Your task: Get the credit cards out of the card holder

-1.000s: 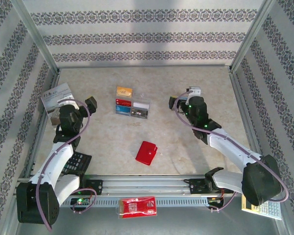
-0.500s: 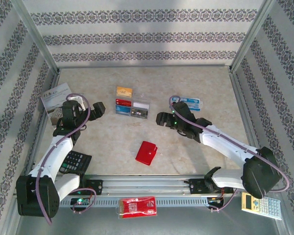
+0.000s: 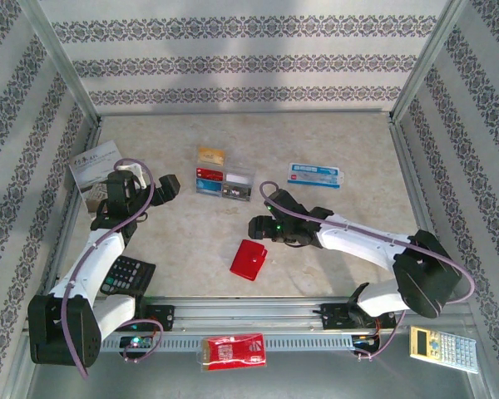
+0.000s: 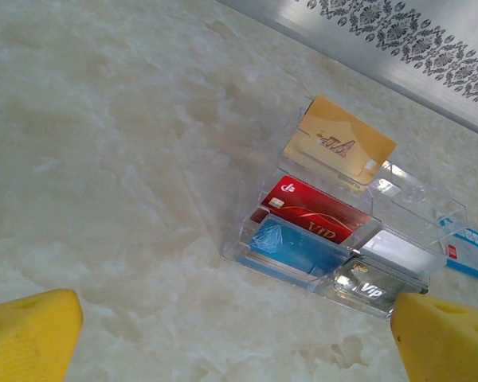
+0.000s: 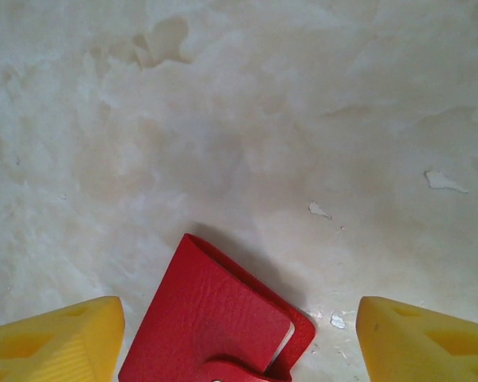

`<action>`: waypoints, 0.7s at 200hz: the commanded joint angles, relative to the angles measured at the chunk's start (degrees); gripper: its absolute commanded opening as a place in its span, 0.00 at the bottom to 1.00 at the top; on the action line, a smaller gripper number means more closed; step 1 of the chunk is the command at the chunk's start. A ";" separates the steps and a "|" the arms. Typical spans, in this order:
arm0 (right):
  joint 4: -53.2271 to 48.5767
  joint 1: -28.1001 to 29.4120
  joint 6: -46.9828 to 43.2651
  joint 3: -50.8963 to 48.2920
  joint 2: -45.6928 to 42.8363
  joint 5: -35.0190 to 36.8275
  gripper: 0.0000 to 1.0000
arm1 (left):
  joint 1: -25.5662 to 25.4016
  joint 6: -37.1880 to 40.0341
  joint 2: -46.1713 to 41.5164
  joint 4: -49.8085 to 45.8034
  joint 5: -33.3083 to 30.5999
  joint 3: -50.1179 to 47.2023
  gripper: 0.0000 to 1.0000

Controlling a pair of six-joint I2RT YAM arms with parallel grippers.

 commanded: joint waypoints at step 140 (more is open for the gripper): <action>-13.38 6.91 -15.87 8.54 16.40 13.72 0.67 | -0.47 -0.76 -0.69 -1.42 -0.53 0.58 0.99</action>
